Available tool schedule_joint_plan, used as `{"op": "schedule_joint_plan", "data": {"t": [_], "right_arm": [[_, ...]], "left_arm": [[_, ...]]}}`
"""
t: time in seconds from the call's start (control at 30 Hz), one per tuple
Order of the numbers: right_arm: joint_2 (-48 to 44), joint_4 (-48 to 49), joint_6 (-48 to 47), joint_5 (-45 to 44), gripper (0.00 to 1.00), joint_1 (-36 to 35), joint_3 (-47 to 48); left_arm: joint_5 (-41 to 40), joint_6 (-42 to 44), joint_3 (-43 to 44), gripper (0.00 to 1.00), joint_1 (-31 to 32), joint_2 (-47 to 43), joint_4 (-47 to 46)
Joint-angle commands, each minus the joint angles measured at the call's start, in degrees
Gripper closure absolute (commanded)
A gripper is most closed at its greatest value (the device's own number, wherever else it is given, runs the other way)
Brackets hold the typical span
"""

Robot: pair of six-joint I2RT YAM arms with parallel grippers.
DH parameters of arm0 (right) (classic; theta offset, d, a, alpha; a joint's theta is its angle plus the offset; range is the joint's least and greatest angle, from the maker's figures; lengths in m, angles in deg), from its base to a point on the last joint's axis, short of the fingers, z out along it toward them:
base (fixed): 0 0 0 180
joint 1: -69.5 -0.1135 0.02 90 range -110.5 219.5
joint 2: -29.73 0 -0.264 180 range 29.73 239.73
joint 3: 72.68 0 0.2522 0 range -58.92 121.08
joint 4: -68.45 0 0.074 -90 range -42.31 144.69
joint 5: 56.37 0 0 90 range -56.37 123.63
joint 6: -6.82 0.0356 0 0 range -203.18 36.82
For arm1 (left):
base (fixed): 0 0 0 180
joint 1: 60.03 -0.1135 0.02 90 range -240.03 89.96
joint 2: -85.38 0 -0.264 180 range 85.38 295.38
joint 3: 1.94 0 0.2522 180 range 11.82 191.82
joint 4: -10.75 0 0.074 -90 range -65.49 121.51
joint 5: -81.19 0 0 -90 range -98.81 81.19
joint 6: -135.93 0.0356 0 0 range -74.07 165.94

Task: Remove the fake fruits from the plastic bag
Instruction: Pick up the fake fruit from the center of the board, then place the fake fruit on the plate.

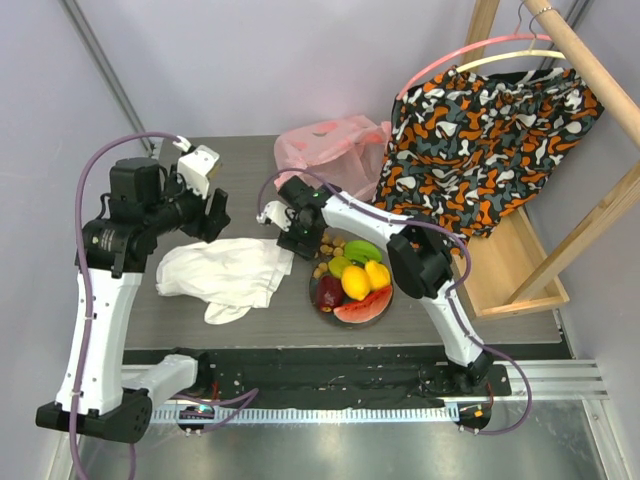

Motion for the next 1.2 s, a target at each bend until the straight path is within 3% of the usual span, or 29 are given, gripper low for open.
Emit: {"op": "schedule_joint_plan", "data": {"t": [0.0,0.1,0.13,0.27,0.63,1.03,1.17], "right_arm": [[0.63,-0.12,-3.37,-9.39,0.39,-0.74,2.93],[0.37,0.5,-4.16,-10.27,0.6,-1.26,3.19],[-0.15,0.5,-4.6,-10.62,0.73,-1.44,3.19],[-3.48,1.38,-4.7,-8.97,0.91,-1.61,3.89],[-14.3,-3.88,2.78,5.28,0.92,-2.93,10.32],[-31.61,-18.9,-0.74,2.2,0.94,-3.02,-2.85],[-36.44,-19.71,-0.3,0.8,0.94,-2.84,-9.45]], "left_arm": [[0.74,-2.01,-0.08,0.33,-1.67,-1.22,-3.17],[1.71,-2.19,-0.34,0.33,-2.11,-1.14,-3.08],[1.98,-2.19,-0.43,0.33,-2.11,-0.96,-3.43],[3.21,-2.72,0.27,0.33,-2.11,0.53,-4.75],[7.16,-3.51,3.35,0.34,-2.11,5.28,-6.94],[10.33,-5.27,5.2,0.34,-2.11,8.35,-8.26],[10.94,-5.35,5.64,0.34,-2.11,9.58,-8.53]]}}
